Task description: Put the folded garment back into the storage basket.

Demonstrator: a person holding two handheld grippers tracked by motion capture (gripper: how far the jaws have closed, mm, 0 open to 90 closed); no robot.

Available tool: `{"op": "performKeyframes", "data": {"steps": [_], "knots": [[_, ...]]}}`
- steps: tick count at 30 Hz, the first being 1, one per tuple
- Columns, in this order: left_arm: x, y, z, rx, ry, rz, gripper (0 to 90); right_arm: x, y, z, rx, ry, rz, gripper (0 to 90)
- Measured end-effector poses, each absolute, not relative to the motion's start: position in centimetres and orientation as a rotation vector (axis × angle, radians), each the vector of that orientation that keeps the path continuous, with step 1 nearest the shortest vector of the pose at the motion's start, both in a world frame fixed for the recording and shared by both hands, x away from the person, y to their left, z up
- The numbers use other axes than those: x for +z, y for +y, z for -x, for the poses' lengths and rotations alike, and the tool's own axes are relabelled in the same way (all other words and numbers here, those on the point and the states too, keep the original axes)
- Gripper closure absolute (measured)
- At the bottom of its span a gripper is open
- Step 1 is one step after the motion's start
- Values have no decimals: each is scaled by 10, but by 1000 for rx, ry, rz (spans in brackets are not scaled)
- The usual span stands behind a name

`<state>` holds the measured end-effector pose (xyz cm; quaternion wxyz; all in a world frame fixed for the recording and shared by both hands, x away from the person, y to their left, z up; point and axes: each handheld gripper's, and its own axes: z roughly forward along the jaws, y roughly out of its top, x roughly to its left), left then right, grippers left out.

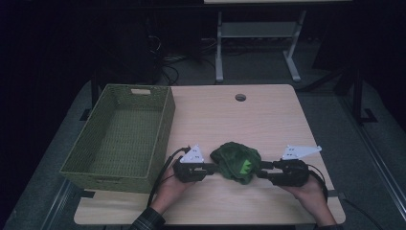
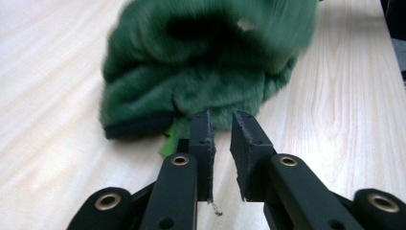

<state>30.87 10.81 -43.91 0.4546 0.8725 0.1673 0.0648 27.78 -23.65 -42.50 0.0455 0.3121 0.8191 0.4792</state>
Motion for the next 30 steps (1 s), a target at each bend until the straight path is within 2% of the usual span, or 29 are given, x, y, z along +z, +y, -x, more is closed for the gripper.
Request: {"op": "performKeyframes", "data": {"steps": [2, 7, 10, 15, 21, 30], "knots": [[-431, 108, -311, 167, 414, -2134, 773, -419, -241, -279, 1478, 2467, -965, 589], [-407, 101, -321, 207, 401, -2099, 833, -410, -241, -290, 1467, 2430, -970, 829], [-393, 91, -328, 220, 374, -2079, 868, -407, -234, -299, 1464, 2433, -952, 891], [-384, 64, -340, 202, 338, -2071, 868, -408, -219, -307, 1470, 2484, -916, 896], [-406, 43, -348, 108, 329, -2139, 868, -420, -201, -309, 1459, 2569, -886, 896], [-438, 59, -332, 60, 371, -2227, 890, -439, -192, -301, 1366, 2681, -883, 897]]}}
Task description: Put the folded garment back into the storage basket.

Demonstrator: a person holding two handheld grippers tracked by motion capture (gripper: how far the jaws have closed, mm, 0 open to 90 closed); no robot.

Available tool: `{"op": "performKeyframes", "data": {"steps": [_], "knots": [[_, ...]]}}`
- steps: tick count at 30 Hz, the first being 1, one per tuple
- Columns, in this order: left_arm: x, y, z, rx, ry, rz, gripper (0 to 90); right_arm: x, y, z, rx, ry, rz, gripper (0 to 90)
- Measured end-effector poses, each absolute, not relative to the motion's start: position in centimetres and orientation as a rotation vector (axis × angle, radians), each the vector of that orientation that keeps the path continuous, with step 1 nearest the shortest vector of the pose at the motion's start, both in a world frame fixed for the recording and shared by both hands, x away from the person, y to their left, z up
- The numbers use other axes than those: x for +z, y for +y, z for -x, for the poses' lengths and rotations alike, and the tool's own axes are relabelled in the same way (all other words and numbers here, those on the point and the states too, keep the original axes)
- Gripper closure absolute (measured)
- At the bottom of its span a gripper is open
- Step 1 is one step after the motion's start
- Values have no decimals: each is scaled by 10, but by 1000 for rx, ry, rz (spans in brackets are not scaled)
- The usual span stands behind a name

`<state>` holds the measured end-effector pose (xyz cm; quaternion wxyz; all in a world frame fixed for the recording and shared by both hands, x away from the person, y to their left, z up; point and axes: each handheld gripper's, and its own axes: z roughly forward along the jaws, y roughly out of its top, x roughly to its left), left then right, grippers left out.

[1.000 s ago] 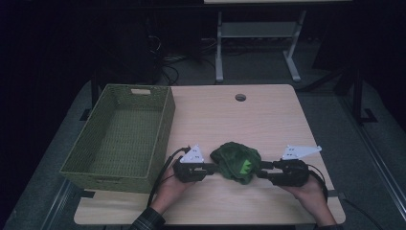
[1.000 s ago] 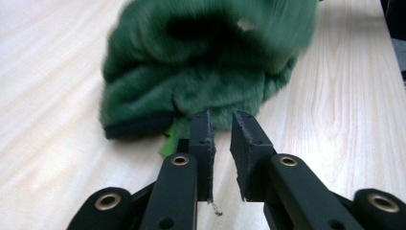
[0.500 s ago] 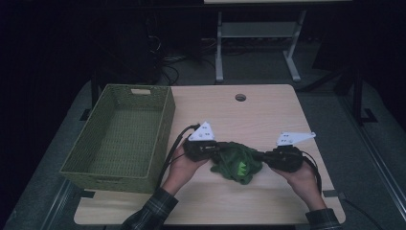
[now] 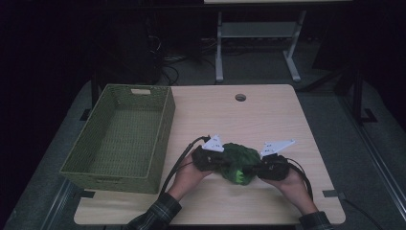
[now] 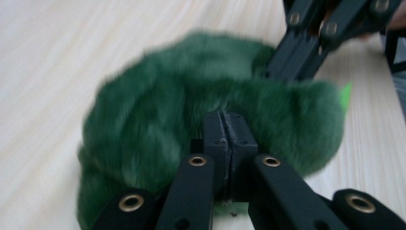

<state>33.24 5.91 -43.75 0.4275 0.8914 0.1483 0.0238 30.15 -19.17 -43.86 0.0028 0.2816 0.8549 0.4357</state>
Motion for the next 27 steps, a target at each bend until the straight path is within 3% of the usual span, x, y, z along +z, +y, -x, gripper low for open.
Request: {"op": "performKeyframes", "data": {"steps": [13, 21, 27], "knots": [[-468, 67, -330, 5, 441, -2230, 898, -463, -183, -301, 1241, 2750, -908, 900], [-443, 69, -328, 44, 409, -2210, 896, -443, -192, -297, 1330, 2671, -890, 865], [-422, 72, -324, 76, 415, -2190, 897, -420, -207, -303, 1394, 2566, -901, 896]]}}
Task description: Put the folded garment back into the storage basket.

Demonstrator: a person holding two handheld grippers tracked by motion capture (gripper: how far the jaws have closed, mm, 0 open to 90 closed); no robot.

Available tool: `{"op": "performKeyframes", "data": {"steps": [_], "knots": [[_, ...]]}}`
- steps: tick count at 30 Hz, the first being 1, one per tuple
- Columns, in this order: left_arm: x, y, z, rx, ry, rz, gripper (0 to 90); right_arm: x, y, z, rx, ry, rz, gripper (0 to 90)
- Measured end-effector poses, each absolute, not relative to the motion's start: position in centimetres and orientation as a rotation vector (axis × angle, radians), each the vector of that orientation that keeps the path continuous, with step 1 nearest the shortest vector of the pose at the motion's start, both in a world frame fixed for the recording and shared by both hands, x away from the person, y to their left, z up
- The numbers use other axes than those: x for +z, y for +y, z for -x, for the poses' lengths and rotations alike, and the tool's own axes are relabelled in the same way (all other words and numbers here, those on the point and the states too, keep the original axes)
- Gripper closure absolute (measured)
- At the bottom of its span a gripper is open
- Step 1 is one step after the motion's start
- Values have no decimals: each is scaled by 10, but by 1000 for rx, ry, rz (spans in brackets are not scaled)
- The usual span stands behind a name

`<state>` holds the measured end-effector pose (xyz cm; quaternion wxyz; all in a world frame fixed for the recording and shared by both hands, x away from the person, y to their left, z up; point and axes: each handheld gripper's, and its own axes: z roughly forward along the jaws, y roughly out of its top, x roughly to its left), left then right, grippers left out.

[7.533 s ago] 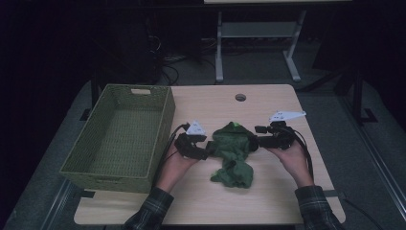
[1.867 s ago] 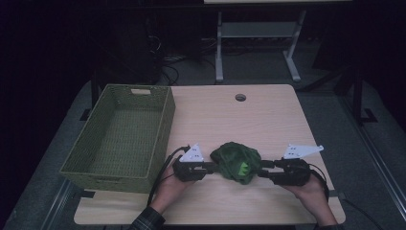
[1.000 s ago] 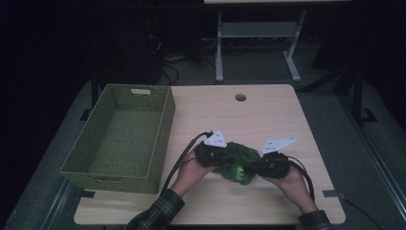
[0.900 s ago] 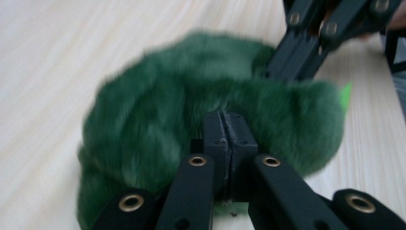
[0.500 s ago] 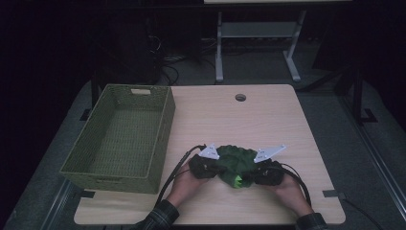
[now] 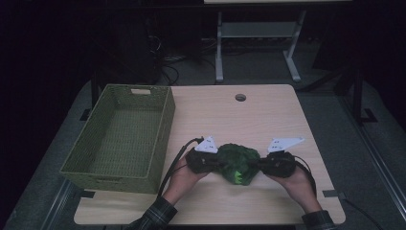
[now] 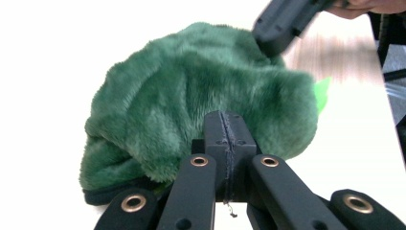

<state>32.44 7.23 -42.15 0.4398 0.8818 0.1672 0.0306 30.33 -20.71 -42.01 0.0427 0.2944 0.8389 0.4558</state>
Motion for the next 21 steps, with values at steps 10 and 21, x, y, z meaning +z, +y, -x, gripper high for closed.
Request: {"op": "performKeyframes", "data": {"steps": [10, 21], "knots": [[-432, 76, -309, 11, 466, -2226, 898, -422, -220, -355, 1332, 2466, -1027, 900], [-456, 63, -310, -22, 464, -2286, 898, -457, -210, -385, 1184, 2593, -1104, 900]]}}
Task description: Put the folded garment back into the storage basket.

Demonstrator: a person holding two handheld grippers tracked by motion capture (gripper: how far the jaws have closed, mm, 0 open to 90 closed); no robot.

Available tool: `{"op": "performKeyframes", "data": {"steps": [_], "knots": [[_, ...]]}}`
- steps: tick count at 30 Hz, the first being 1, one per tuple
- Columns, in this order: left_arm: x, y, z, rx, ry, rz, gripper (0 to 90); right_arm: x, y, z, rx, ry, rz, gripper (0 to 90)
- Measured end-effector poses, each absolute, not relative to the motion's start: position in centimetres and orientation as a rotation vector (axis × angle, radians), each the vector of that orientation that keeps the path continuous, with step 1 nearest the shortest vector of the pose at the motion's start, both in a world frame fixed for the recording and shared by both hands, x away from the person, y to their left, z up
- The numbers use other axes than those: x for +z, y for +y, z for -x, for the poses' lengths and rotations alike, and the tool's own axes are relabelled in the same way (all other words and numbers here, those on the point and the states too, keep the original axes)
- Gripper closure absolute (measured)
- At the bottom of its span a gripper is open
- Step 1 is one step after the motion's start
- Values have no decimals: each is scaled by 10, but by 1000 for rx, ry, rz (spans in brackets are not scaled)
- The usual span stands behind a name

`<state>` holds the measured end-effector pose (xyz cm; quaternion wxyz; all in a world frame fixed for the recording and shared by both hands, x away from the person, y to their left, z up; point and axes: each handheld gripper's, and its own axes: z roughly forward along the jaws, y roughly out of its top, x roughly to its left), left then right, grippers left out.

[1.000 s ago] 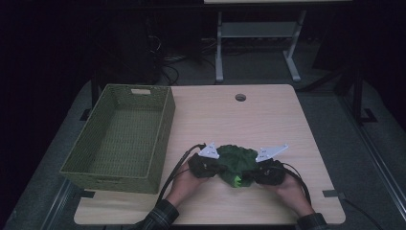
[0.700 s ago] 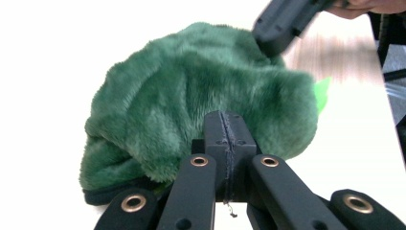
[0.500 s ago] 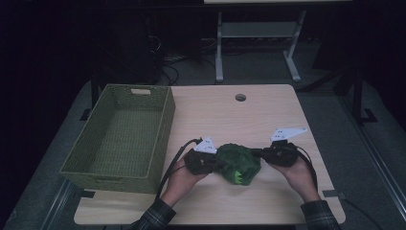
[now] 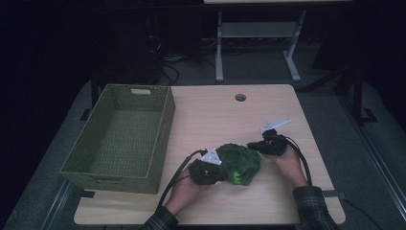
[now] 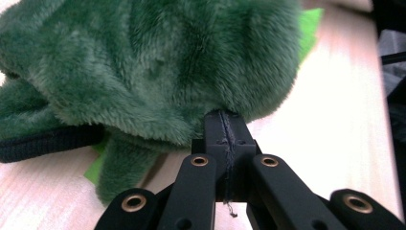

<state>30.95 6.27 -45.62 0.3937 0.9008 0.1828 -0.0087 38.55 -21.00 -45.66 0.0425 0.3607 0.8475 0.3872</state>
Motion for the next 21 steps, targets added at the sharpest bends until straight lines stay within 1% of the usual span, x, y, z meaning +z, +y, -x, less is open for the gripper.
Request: {"op": "performKeyframes", "data": {"steps": [10, 21], "knots": [[-456, 72, -328, 36, 489, -2306, 897, -459, -220, -358, 1191, 2635, -1057, 900], [-456, 84, -341, 54, 482, -2303, 896, -456, -210, -322, 1212, 2700, -947, 900]]}}
